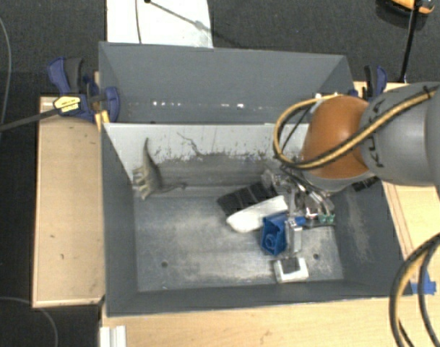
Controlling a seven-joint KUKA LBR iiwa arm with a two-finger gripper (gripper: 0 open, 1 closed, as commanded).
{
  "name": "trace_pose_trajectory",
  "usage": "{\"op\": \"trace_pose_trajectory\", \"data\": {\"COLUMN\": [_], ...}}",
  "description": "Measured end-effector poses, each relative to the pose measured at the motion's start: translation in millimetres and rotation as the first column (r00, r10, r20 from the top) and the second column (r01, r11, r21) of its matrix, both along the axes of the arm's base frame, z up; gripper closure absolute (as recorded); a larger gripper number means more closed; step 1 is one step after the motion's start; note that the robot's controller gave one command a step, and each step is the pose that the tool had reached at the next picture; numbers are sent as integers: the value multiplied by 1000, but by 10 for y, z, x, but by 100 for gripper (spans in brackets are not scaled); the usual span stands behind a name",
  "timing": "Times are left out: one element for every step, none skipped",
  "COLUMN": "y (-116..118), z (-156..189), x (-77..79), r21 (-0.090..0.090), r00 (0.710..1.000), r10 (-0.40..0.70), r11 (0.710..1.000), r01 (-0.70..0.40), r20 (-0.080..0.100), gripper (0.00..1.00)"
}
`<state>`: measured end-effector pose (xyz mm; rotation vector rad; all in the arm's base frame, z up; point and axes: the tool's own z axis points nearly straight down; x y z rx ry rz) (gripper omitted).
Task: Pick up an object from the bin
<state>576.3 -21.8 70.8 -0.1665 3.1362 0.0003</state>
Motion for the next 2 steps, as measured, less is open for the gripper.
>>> {"op": "trace_pose_trajectory", "data": {"y": [135, 134], "z": [44, 45], "x": [-188, -187], "r21": [0, 0], "r00": [981, 982], "r10": [-192, -188], "r11": [981, 982], "r01": [192, 188], "r20": [0, -1], "gripper": [100, 100]}}
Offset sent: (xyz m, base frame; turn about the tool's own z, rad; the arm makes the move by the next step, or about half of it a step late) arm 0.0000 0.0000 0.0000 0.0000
